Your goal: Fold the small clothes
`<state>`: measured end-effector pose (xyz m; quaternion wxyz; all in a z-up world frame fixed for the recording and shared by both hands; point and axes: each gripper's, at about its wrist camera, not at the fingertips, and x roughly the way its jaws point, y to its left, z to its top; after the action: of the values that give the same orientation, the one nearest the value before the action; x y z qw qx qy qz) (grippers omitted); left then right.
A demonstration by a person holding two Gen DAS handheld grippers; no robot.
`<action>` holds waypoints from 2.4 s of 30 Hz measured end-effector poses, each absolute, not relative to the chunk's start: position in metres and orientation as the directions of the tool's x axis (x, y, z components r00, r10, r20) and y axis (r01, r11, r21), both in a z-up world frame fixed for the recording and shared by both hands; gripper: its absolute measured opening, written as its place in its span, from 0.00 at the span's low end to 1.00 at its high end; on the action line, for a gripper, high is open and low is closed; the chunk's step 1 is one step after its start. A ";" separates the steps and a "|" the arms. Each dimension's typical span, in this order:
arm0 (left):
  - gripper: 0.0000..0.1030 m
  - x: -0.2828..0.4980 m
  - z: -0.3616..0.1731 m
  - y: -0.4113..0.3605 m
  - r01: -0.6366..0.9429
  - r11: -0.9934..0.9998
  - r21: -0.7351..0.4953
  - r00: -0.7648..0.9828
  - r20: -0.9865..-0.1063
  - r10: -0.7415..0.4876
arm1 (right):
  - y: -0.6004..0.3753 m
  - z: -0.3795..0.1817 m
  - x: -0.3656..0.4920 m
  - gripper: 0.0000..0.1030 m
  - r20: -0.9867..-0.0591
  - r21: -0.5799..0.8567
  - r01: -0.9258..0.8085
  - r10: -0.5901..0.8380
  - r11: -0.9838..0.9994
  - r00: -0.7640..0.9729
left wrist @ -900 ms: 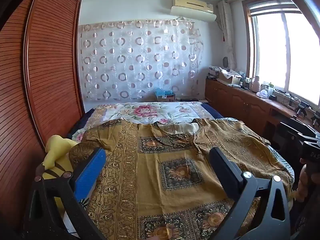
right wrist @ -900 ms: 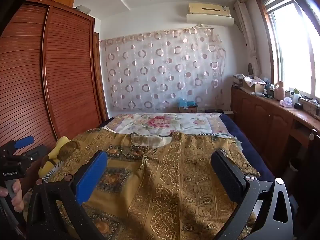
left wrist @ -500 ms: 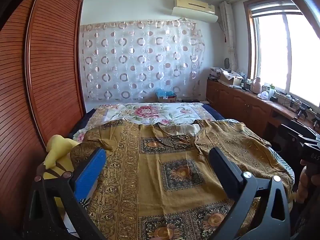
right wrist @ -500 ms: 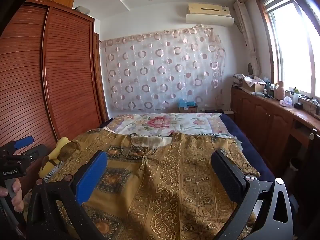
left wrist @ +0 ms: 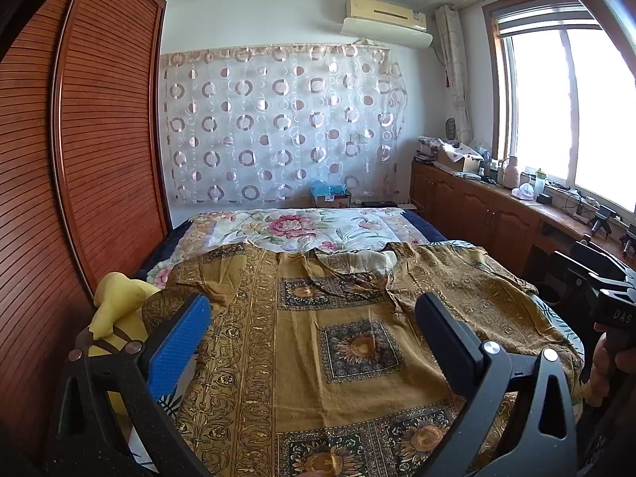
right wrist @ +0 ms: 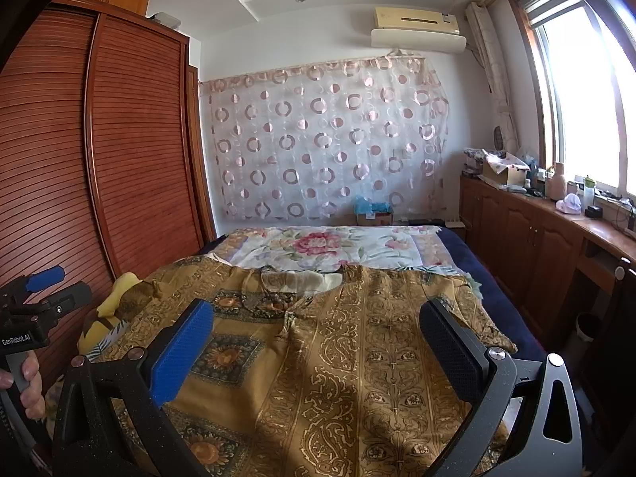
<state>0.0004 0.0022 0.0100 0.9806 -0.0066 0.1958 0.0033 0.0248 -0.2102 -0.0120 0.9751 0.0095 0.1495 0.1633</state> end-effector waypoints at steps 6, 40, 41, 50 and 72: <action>1.00 -0.004 0.017 0.003 -0.012 1.000 -0.011 0.927 -0.375 0.007 | -0.210 -0.012 0.025 1.00 -0.288 0.067 -0.316 0.322 0.946 0.902; 1.00 -0.007 0.017 0.000 -0.012 1.000 -0.004 0.930 -0.367 0.010 | -0.211 -0.013 0.026 1.00 -0.287 0.069 -0.317 0.324 0.946 0.902; 1.00 -0.007 0.017 0.000 -0.012 1.000 -0.004 0.930 -0.367 0.010 | -0.211 -0.013 0.026 1.00 -0.287 0.069 -0.318 0.324 0.946 0.902; 1.00 -0.008 0.018 -0.001 -0.012 1.000 -0.003 0.931 -0.365 0.010 | -0.212 -0.013 0.024 1.00 -0.284 0.073 -0.315 0.323 0.946 0.903; 1.00 0.000 0.016 0.007 -0.019 1.000 -0.009 0.919 -0.394 0.014 | -0.211 -0.014 0.024 1.00 -0.287 0.074 -0.323 0.330 0.944 0.899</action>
<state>0.0000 0.0071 0.0159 0.9795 -0.0060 0.2010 0.0082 0.0245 -0.2108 -0.0142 0.9744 0.0125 0.1496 0.1674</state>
